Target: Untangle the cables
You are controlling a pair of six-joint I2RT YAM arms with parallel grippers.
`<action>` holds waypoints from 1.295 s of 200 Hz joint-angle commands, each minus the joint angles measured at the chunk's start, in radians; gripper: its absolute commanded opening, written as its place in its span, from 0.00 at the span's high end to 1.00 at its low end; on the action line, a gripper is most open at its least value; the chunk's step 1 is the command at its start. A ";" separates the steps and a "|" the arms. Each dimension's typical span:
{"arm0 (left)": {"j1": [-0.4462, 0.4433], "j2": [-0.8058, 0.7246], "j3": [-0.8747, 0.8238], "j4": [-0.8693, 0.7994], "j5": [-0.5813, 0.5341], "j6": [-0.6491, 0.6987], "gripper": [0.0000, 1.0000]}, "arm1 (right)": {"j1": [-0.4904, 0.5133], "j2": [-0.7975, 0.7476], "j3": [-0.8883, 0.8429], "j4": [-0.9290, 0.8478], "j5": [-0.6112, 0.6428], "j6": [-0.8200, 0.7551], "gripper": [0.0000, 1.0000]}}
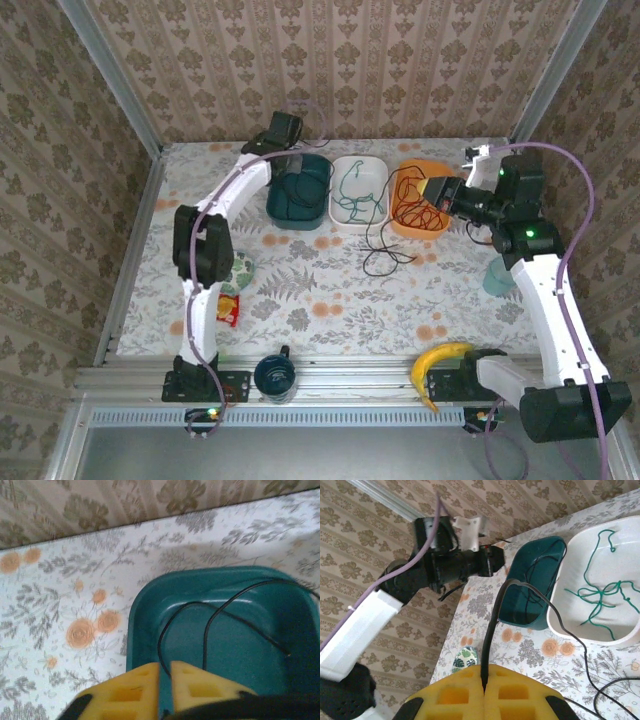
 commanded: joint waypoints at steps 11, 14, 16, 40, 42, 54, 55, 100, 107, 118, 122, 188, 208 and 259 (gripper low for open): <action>0.007 0.091 0.104 -0.296 0.015 0.034 0.76 | 0.016 -0.001 0.044 -0.020 0.015 -0.019 1.00; 0.008 0.097 0.109 -0.301 0.019 0.036 0.75 | 0.016 0.000 0.045 -0.021 0.014 -0.019 1.00; 0.007 0.099 0.113 -0.305 0.020 0.036 0.75 | 0.017 0.000 0.045 -0.023 0.015 -0.018 1.00; 0.004 0.106 0.116 -0.318 -0.012 0.022 0.65 | 0.036 -0.002 0.054 -0.035 0.018 -0.033 1.00; 0.003 0.103 0.115 -0.316 -0.017 0.020 0.63 | 0.040 -0.002 0.055 -0.037 0.019 -0.034 1.00; -0.002 0.068 0.098 -0.280 -0.029 0.022 0.56 | 0.064 0.001 0.067 -0.057 0.042 -0.059 1.00; -0.002 0.063 0.096 -0.276 -0.030 0.023 0.55 | 0.067 0.002 0.068 -0.059 0.044 -0.061 1.00; -0.030 -0.214 -0.100 -0.026 -0.060 -0.042 0.45 | 0.206 0.075 0.163 -0.012 0.107 -0.077 1.00; -0.025 -0.275 -0.170 0.025 -0.063 -0.069 0.43 | 0.218 0.091 0.201 0.003 0.121 -0.074 1.00; -0.014 -0.371 -0.308 0.111 -0.065 -0.134 0.43 | 0.232 0.119 0.261 0.030 0.134 -0.070 1.00; -0.014 -0.415 -0.365 0.145 -0.066 -0.166 0.41 | 0.235 0.127 0.282 0.039 0.137 -0.067 1.00; 0.113 -0.871 -1.169 0.410 -0.062 -0.580 0.35 | 0.242 0.381 0.666 0.209 0.187 0.021 1.00; 0.116 -0.933 -1.266 0.389 -0.073 -0.615 0.35 | 0.243 0.479 0.787 0.240 0.175 0.052 1.00; 0.129 -0.993 -1.323 0.367 -0.087 -0.640 0.35 | 0.269 0.831 1.109 0.315 0.066 0.238 1.00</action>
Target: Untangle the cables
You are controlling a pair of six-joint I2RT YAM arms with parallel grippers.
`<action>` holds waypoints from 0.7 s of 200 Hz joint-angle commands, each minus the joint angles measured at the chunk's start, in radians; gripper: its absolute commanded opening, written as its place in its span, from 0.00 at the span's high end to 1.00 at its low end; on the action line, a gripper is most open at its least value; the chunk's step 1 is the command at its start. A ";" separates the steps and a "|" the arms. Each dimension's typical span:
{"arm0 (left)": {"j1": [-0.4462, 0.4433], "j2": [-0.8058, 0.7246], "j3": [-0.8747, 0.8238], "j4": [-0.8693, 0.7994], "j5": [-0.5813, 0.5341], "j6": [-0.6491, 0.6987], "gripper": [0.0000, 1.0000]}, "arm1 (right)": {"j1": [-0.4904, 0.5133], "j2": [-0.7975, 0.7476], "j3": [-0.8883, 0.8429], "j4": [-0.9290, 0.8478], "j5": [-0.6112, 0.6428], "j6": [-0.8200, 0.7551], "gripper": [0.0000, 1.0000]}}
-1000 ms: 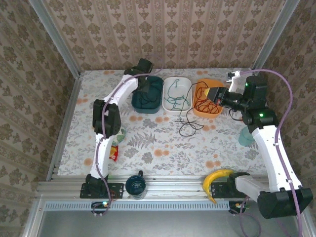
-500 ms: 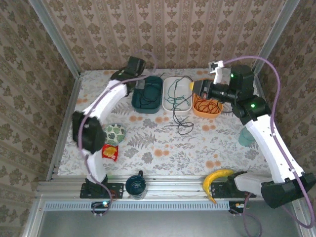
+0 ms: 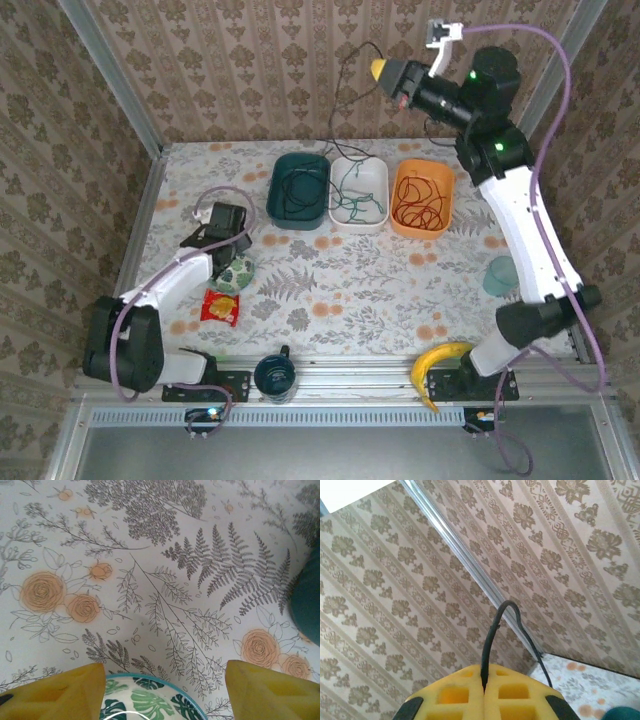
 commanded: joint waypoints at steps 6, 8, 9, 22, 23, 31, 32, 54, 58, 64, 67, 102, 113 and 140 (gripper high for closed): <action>0.014 -0.026 0.011 0.011 -0.026 -0.043 0.35 | 0.030 0.180 0.175 0.042 -0.082 0.122 1.00; 0.014 -0.025 0.012 0.011 -0.025 -0.043 0.35 | 0.034 0.193 0.189 0.038 -0.086 0.122 1.00; 0.014 -0.025 0.014 0.011 -0.024 -0.043 0.35 | 0.034 0.199 0.195 0.036 -0.088 0.122 1.00; 0.016 -0.021 0.022 0.010 -0.023 -0.036 0.35 | 0.046 0.269 0.269 -0.014 -0.100 0.121 1.00; 0.015 -0.021 0.022 0.009 -0.023 -0.037 0.35 | 0.047 0.274 0.273 -0.017 -0.102 0.120 1.00; 0.015 -0.021 0.025 0.008 -0.022 -0.038 0.35 | 0.054 0.306 0.300 -0.039 -0.109 0.112 1.00; 0.015 -0.021 0.025 0.008 -0.022 -0.038 0.35 | 0.054 0.310 0.302 -0.042 -0.109 0.111 1.00; 0.014 -0.021 0.024 0.012 -0.019 -0.040 0.35 | 0.061 0.365 0.306 -0.094 -0.104 0.079 1.00; 0.014 -0.019 0.024 0.011 -0.019 -0.039 0.35 | 0.061 0.373 0.302 -0.108 -0.098 0.070 1.00; 0.014 -0.018 0.024 0.011 -0.017 -0.040 0.35 | 0.061 0.383 0.288 -0.115 -0.090 0.056 1.00; 0.014 -0.018 0.024 0.011 -0.017 -0.041 0.35 | 0.061 0.388 0.279 -0.116 -0.084 0.050 1.00; 0.013 -0.018 0.029 -0.001 -0.020 -0.036 0.35 | 0.061 0.454 0.180 -0.101 -0.033 0.036 1.00; 0.013 -0.020 0.031 -0.006 -0.019 -0.034 0.35 | 0.061 0.474 0.155 -0.093 -0.021 0.041 1.00; 0.013 -0.023 0.034 -0.013 -0.025 -0.026 0.35 | 0.060 0.499 0.072 -0.046 0.046 0.044 1.00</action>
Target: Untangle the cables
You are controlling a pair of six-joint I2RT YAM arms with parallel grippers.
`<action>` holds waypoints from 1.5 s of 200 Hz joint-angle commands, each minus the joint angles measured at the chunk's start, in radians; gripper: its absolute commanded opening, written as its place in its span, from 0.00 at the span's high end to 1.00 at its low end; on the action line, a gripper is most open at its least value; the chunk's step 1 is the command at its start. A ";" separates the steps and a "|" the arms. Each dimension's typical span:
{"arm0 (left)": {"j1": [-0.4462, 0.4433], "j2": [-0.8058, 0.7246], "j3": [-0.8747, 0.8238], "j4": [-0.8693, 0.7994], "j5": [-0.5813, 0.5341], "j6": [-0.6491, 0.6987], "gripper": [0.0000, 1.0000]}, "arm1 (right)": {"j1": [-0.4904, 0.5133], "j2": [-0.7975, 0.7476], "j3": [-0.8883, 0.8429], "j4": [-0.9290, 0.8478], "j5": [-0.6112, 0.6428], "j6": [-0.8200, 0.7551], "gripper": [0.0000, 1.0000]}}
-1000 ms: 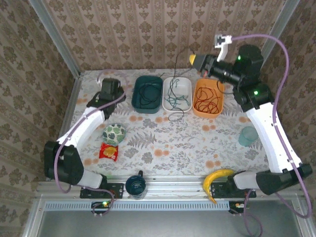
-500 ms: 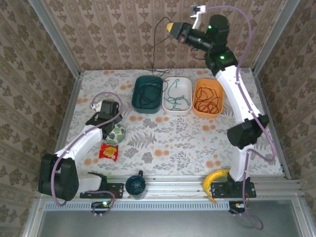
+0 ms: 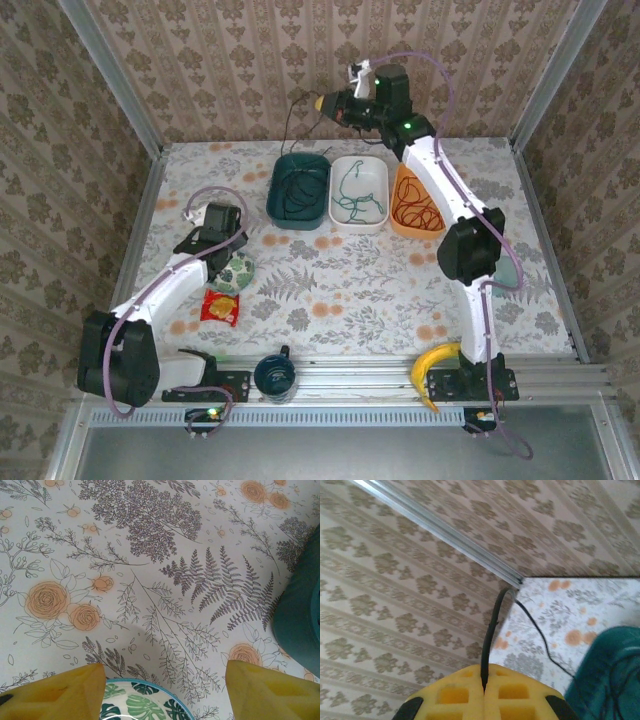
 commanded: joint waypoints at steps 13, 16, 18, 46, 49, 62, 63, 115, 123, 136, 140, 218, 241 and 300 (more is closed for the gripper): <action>0.005 -0.003 0.035 -0.021 -0.019 -0.004 0.35 | -0.004 0.045 -0.100 0.063 0.113 0.000 1.00; 0.005 -0.003 0.036 -0.021 -0.020 -0.003 0.35 | -0.002 0.047 -0.105 0.071 0.121 0.002 1.00; 0.005 -0.003 0.037 -0.020 -0.019 -0.002 0.35 | -0.002 0.048 -0.111 0.076 0.126 0.003 1.00; 0.005 0.003 0.053 -0.025 -0.021 0.007 0.35 | 0.005 0.057 -0.174 0.096 0.232 0.007 1.00; 0.005 0.005 0.055 -0.026 -0.021 0.007 0.35 | 0.008 0.058 -0.180 0.097 0.243 0.008 1.00; 0.005 0.007 0.059 -0.028 -0.021 0.013 0.35 | 0.015 0.062 -0.205 0.110 0.274 0.010 1.00; 0.005 0.008 0.060 -0.028 -0.021 0.014 0.35 | 0.016 0.062 -0.206 0.109 0.276 0.010 1.00; 0.005 0.014 0.061 -0.027 -0.018 0.008 0.35 | 0.071 0.102 -0.257 0.106 0.371 0.009 1.00; 0.005 0.016 0.062 -0.028 -0.015 0.008 0.35 | 0.081 0.115 -0.254 0.112 0.357 0.013 1.00; 0.004 0.017 0.063 -0.026 -0.013 0.007 0.34 | 0.098 0.138 -0.247 0.114 0.348 0.023 1.00; 0.005 0.017 0.063 -0.027 -0.013 0.007 0.34 | 0.102 0.146 -0.243 0.115 0.344 0.025 1.00; 0.002 0.015 0.062 -0.029 0.012 0.023 0.33 | 0.163 0.212 -0.197 0.041 0.356 -0.006 1.00; -0.002 0.007 0.062 -0.011 0.007 0.035 0.33 | 0.161 0.148 -0.229 0.055 0.385 -0.047 0.66; -0.020 -0.073 0.031 0.032 -0.155 0.096 0.31 | 0.156 -0.205 -0.519 0.188 0.602 -0.164 0.32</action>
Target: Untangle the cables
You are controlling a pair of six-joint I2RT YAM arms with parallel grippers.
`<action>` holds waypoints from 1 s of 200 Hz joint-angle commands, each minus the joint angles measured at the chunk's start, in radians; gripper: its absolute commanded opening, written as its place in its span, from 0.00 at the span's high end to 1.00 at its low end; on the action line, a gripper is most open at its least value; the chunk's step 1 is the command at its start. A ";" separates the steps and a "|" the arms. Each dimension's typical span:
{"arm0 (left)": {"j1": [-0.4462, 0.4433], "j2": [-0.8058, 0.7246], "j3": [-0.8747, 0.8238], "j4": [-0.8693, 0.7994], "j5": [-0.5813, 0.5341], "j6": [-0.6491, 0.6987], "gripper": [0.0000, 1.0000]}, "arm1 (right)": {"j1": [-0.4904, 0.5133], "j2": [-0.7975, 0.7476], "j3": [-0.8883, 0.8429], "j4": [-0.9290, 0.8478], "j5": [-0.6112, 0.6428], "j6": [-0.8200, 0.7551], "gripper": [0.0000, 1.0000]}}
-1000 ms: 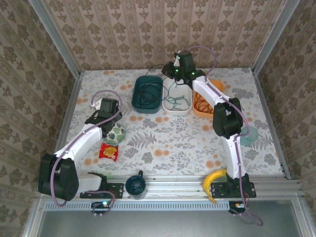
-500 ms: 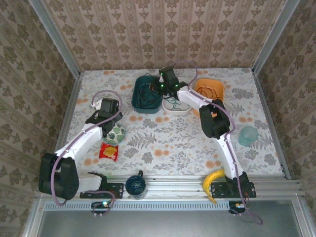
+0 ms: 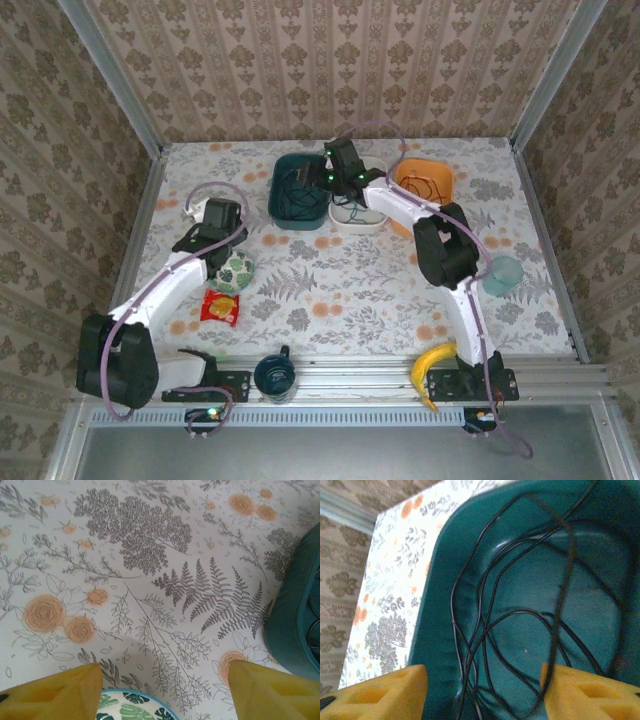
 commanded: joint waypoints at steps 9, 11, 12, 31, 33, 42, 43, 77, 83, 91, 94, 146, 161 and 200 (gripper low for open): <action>-0.007 -0.064 -0.008 0.029 -0.138 0.070 0.31 | -0.012 -0.246 -0.130 0.109 0.155 -0.081 0.31; -0.006 -0.067 -0.009 0.029 -0.143 0.074 0.31 | -0.013 -0.260 -0.142 0.114 0.162 -0.082 0.31; -0.006 -0.069 -0.010 0.029 -0.148 0.075 0.31 | -0.014 -0.266 -0.149 0.116 0.164 -0.082 0.31; -0.007 -0.090 -0.030 0.030 -0.246 0.110 0.27 | -0.032 -0.406 -0.288 0.163 0.192 -0.099 0.31; -0.007 -0.093 -0.033 0.030 -0.257 0.114 0.26 | -0.034 -0.425 -0.307 0.166 0.196 -0.102 0.31; -0.008 -0.103 -0.049 0.037 -0.304 0.136 0.21 | -0.046 -0.499 -0.398 0.179 0.232 -0.110 0.30; -0.008 -0.104 -0.051 0.039 -0.311 0.140 0.19 | -0.047 -0.510 -0.409 0.182 0.236 -0.111 0.30; -0.011 -0.120 -0.119 0.072 -0.477 0.238 0.00 | -0.106 -0.872 -0.832 0.257 0.461 -0.229 0.22; -0.011 -0.121 -0.131 0.088 -0.505 0.264 0.00 | -0.115 -0.930 -0.891 0.251 0.507 -0.278 0.22; -0.012 -0.121 -0.148 0.116 -0.538 0.308 0.00 | -0.125 -0.997 -0.972 0.254 0.576 -0.351 0.21; -0.010 -0.120 -0.155 0.131 -0.549 0.326 0.00 | -0.126 -1.019 -1.002 0.259 0.604 -0.384 0.21; 0.001 -0.004 -0.251 0.510 -0.457 0.650 0.00 | -0.216 -1.065 -1.351 0.479 0.881 -0.597 0.00; 0.010 0.068 -0.262 0.603 -0.441 0.673 0.00 | -0.231 -0.952 -1.355 0.579 0.909 -0.585 0.00; 0.084 0.192 -0.321 0.886 -0.267 0.718 0.00 | -0.284 -0.686 -1.397 1.011 0.745 -0.718 0.00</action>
